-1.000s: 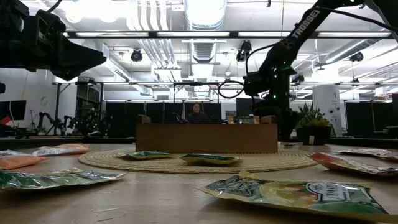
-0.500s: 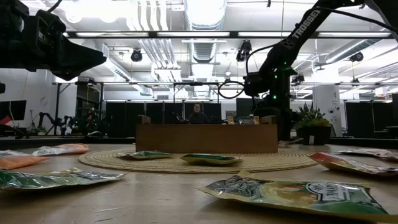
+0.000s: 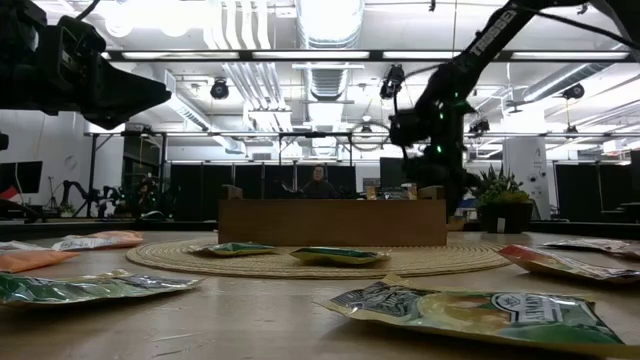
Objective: Pick & Place Tea
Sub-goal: Put the orange tea bag into the right section of the wooden organizer
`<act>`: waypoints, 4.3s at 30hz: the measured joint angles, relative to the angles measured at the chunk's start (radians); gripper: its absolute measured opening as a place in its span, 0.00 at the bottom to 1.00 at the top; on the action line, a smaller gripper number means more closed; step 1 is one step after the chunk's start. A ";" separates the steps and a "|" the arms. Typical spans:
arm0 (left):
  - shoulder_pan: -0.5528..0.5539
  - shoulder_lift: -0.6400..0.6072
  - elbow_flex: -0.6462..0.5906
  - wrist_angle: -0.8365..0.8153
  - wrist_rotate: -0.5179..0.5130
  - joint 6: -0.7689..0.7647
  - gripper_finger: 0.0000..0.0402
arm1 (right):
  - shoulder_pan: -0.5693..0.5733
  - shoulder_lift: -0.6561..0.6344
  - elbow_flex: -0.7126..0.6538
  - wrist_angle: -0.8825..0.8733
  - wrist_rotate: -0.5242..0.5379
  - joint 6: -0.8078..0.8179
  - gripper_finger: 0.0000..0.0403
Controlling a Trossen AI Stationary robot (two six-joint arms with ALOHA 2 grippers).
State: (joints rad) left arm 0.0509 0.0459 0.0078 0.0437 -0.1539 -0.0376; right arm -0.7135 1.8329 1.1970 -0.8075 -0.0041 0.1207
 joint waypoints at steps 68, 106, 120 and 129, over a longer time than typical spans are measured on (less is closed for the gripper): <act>-0.001 0.166 0.166 0.416 -0.117 -0.507 0.26 | 0.484 -0.341 0.170 0.678 0.086 0.684 0.04; 0.010 1.041 0.853 0.243 -0.072 -0.216 0.58 | 0.544 -0.326 0.302 0.506 0.236 -0.142 0.04; 0.020 1.191 0.958 0.237 -0.146 -0.222 0.58 | 0.628 -0.326 0.302 0.558 0.419 -0.383 0.04; 0.024 1.247 0.997 0.244 -0.167 -0.232 0.58 | 0.641 -0.326 0.302 0.559 0.424 -0.390 0.04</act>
State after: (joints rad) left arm 0.0752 1.2928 1.0044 0.2876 -0.3213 -0.2695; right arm -0.0727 1.5074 1.4986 -0.2481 0.4198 -0.2693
